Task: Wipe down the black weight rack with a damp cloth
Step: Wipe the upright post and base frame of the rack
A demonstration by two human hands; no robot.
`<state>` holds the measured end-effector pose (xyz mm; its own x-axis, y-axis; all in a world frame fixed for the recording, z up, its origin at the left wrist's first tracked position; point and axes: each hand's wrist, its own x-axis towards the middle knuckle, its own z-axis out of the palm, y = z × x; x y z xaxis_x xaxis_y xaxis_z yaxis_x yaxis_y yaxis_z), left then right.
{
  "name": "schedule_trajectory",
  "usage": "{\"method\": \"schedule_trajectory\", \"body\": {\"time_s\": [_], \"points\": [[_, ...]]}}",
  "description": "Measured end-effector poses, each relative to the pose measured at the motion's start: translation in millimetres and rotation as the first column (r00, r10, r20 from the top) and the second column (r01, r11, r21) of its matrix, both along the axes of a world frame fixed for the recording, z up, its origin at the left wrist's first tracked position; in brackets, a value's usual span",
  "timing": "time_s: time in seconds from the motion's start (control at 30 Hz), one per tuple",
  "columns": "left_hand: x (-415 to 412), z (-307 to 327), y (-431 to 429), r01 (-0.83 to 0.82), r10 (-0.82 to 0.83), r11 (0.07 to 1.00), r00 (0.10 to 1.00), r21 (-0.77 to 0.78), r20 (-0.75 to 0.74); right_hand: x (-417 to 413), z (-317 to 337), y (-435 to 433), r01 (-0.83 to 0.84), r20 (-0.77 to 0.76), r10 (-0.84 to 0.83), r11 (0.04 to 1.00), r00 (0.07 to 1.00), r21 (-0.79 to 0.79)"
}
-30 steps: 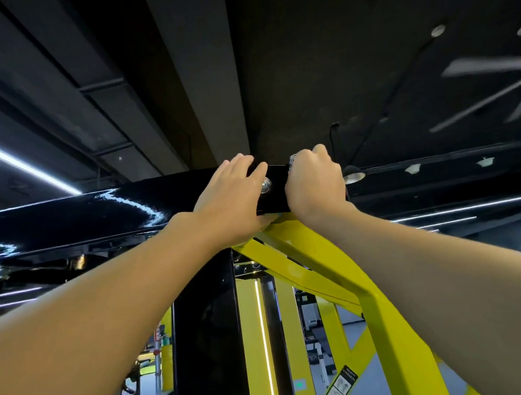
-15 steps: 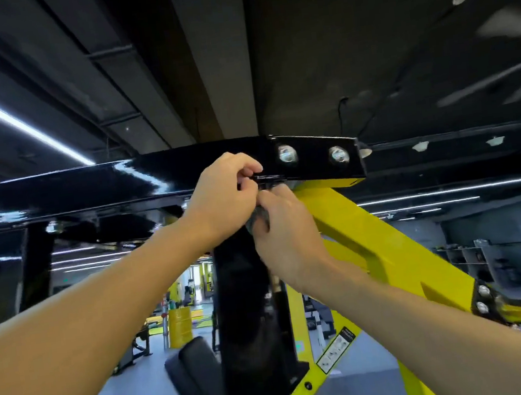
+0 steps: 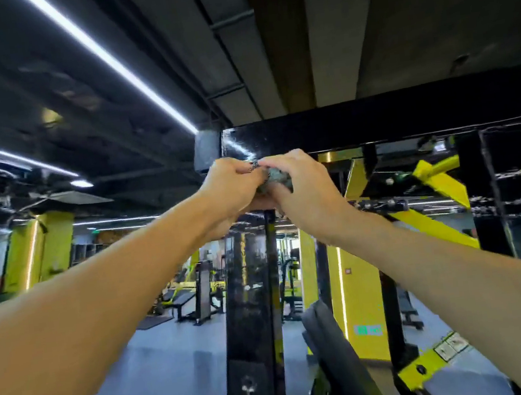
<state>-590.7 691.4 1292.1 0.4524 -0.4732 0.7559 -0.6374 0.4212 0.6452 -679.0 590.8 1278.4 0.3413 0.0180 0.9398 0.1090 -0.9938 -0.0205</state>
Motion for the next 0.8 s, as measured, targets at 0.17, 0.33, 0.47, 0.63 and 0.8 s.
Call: {"method": "schedule_trajectory", "body": {"time_s": [0.17, 0.33, 0.47, 0.63, 0.8], "points": [[67, -17, 4, -0.244, 0.243, 0.97, 0.968, 0.002, 0.06, 52, 15, -2, 0.271, 0.055, -0.266, 0.926, 0.962, -0.264], [100, -44, -15, -0.126, 0.114, 0.981, 0.99, 0.146, 0.088, 88, 35, -3, 0.553, 0.177, -0.544, 0.677, 0.82, -0.485], [112, -57, -22, 0.003, -0.005, 0.998, 0.999, 0.069, 0.034, 97, 20, 6, 0.668, 0.338, -0.649, 0.366, 0.682, -0.647], [117, -65, -27, 0.004, -0.005, 1.0, 0.998, 0.014, 0.057, 95, 26, -5, 0.613, 0.321, -0.665, 0.261, 0.674, -0.746], [121, -74, -31, 0.128, -0.128, 0.992, 0.991, -0.003, -0.031, 94, 16, -8, 0.622, 0.328, -0.655, 0.281, 0.681, -0.731]]}}
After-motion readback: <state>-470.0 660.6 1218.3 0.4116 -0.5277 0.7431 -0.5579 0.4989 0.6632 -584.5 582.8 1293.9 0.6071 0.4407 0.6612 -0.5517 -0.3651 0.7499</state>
